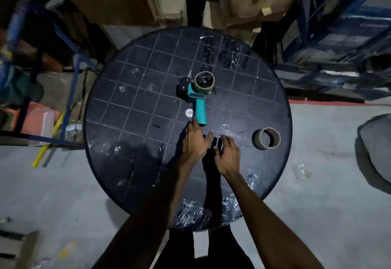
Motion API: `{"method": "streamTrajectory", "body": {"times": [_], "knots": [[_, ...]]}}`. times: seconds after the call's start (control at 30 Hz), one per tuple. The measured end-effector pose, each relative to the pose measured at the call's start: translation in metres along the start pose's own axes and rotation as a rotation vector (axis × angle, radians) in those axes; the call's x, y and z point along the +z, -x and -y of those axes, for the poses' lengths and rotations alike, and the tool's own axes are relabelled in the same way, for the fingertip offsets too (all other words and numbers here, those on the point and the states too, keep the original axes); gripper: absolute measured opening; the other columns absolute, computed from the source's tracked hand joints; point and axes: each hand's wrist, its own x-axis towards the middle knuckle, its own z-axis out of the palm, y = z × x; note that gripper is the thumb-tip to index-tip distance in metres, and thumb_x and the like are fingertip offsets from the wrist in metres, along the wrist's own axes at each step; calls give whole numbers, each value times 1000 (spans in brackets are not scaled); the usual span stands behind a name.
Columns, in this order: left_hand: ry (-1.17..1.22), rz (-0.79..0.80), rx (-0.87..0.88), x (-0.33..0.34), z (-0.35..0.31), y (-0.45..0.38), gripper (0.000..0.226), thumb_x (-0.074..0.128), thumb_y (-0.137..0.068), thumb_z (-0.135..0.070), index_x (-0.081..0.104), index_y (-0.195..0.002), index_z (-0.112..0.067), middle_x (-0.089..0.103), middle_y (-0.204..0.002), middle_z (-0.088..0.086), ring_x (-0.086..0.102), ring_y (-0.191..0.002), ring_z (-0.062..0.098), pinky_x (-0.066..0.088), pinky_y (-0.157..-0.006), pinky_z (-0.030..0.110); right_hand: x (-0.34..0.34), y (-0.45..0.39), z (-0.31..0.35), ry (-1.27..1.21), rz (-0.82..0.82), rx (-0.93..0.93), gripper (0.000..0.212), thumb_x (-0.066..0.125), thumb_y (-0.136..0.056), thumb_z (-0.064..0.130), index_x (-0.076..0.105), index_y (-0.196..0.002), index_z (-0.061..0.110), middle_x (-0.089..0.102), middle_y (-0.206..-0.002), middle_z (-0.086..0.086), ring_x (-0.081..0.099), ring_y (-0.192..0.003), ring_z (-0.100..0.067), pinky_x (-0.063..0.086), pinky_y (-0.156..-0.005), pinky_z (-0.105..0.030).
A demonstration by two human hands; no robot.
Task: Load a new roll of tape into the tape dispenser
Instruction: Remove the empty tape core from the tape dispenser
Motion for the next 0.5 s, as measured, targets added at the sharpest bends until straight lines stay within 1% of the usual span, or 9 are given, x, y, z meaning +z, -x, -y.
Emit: {"method": "streamTrajectory", "body": {"times": [0.07,0.1,0.23,0.37,0.5], "knots": [[-61,-26,-68,5,-9,-21,97,61,-87,-60,17,-156,-7,47,-135,21,53,-114,36,54,-84,46,2,-12,0,-50,-23,22,48,62,-90,18,55,-136,6,57,-132,-15,58,-116,-36,46,-103,-47],[-86,-35,-98,7,-11,-31,97,61,-87,-59,18,-155,-5,47,-134,22,53,-113,36,54,-82,46,5,-17,-1,-60,-28,23,47,62,-90,18,55,-135,7,57,-132,-15,58,-115,-36,46,-103,-47],[-117,-43,-88,13,-10,-49,76,59,-94,-46,29,-148,-1,53,-126,23,58,-107,38,54,-79,47,6,-28,-3,-66,-11,57,46,62,-91,21,55,-135,9,56,-134,-13,58,-116,-35,45,-103,-46],[-100,-36,-99,10,1,-38,74,62,-92,-38,28,-149,-5,54,-123,20,59,-105,35,56,-80,47,4,-25,-6,-48,0,52,47,64,-90,22,56,-134,9,58,-130,-14,60,-111,-37,47,-100,-47],[-121,0,-83,5,18,-1,72,63,-90,-34,30,-148,-6,54,-122,20,58,-105,36,55,-80,48,2,-8,-5,-20,54,41,47,62,-92,23,54,-136,8,57,-132,-15,60,-111,-37,46,-101,-47]]}}
